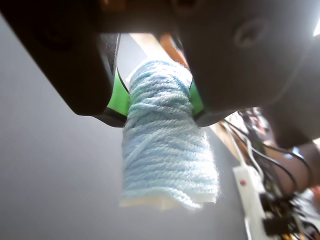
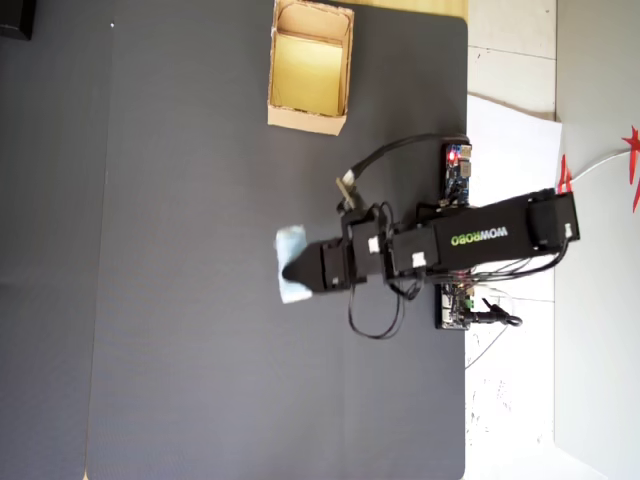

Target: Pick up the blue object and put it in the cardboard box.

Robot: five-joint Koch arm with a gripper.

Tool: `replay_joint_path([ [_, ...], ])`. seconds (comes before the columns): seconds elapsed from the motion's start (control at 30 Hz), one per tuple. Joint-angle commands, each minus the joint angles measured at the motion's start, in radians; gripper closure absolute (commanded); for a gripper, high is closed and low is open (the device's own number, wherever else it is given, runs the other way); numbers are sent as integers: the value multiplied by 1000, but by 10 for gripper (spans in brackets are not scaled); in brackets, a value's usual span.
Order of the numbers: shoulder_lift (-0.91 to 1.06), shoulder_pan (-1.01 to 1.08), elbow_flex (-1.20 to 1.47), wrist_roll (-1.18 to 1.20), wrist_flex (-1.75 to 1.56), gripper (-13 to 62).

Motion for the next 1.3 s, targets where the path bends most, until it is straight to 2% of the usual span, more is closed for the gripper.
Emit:
replay_joint_path([
  [0.0,37,26,-35,-14,-101,451],
  [0.27,104,267,-9,-107,-150,451],
  [0.53,64,469,-152,-206,-164,451],
  [0.7,-9,572,-224,-206,-181,451],
  [0.73,-49,603,-255,-206,-181,451],
  [0.77,-172,681,-354,-204,-181,451],
  [0.93,-342,779,-480,-206,-179,451],
  [1.27,-428,876,-482,-204,-161,432],
])
